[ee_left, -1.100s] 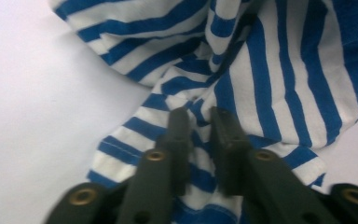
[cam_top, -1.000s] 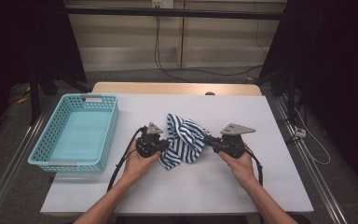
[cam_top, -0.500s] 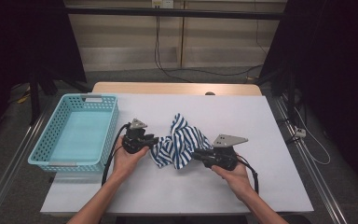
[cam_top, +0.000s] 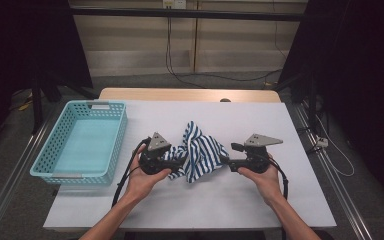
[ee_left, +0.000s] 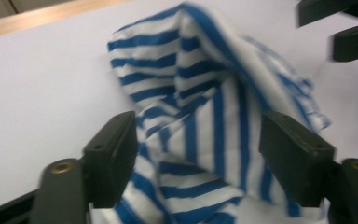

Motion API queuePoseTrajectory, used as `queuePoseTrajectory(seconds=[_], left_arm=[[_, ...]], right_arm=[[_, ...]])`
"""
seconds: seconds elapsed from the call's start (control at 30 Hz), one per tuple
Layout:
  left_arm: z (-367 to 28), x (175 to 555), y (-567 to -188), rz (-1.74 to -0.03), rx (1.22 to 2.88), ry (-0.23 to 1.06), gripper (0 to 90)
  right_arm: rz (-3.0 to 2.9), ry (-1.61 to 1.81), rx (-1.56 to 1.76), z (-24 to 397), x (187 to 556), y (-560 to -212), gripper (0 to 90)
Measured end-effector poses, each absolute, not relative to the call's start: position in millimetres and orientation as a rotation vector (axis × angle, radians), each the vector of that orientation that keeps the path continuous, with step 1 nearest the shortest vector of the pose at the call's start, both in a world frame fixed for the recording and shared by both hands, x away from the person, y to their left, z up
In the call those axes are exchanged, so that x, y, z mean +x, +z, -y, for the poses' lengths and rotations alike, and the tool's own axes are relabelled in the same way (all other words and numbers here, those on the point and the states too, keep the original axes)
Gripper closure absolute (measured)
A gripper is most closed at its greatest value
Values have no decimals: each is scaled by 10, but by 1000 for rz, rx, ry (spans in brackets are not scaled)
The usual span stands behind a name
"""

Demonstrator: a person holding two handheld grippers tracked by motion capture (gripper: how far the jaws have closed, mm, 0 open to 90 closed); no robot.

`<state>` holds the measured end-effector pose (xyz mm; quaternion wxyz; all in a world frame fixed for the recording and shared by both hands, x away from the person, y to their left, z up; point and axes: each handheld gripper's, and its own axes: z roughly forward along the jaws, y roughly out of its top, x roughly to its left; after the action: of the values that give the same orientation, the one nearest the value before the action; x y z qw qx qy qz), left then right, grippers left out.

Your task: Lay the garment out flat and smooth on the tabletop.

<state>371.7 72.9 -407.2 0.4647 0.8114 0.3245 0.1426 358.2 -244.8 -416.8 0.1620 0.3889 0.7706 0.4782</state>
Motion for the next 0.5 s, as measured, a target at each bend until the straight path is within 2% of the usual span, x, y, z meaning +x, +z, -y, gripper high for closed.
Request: queuePoseTrajectory(seconds=[0.03,0.13,0.33,0.5], left_arm=[[-714,3682,-4047,-797,1979,353,330],[-659,3575,-3977,-783,1946,344,279],[-438,3462,-3913,-712,1988,365,226],[-235,3433,-3944,-647,2017,335,175]], right_arm=[[-2198,1358,1101,2464,3586,-4171,339],[-2190,1367,1113,2486,3583,-4166,348],[-2194,1362,1153,2520,3595,-4185,278],[-2169,1376,1164,2543,3598,-4178,232]])
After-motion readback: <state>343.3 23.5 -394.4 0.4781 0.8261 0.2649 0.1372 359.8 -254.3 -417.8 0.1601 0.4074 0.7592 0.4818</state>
